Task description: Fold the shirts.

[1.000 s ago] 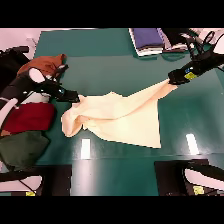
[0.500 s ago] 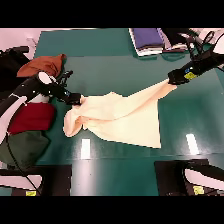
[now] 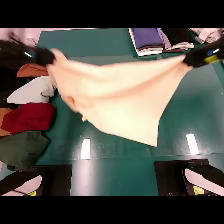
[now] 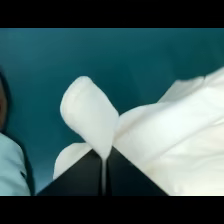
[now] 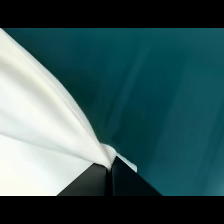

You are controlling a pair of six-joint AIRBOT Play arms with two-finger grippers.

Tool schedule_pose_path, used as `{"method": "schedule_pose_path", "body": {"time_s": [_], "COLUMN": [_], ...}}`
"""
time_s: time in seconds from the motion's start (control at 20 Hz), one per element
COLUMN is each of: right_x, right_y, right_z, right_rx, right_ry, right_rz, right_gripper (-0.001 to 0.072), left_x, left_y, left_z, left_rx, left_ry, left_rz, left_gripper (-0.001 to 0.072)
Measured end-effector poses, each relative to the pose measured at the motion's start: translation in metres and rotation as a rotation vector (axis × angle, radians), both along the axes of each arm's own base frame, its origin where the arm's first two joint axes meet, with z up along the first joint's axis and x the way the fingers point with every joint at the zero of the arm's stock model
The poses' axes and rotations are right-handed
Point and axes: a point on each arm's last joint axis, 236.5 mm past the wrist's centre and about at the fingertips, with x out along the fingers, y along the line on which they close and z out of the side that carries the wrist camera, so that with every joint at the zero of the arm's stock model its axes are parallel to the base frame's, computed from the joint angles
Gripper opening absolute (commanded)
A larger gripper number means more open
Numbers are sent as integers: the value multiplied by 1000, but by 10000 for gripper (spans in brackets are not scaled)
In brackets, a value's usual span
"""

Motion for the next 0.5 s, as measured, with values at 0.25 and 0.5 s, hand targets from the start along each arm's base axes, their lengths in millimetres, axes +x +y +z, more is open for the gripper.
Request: {"method": "schedule_pose_path", "body": {"time_s": [0.25,0.5], "right_x": [-48,-98], "right_y": [-8,-25], "right_z": [137,213], "right_rx": [14,19], "right_ry": [-376,-593], "right_rz": [-24,-92], "right_gripper": [15,14], "left_x": [-102,-189], "left_y": [22,36], "left_z": [182,268], "left_rx": [-62,-121], "left_ry": [-436,-676], "left_rz": [29,42], "left_gripper": [29,29]}}
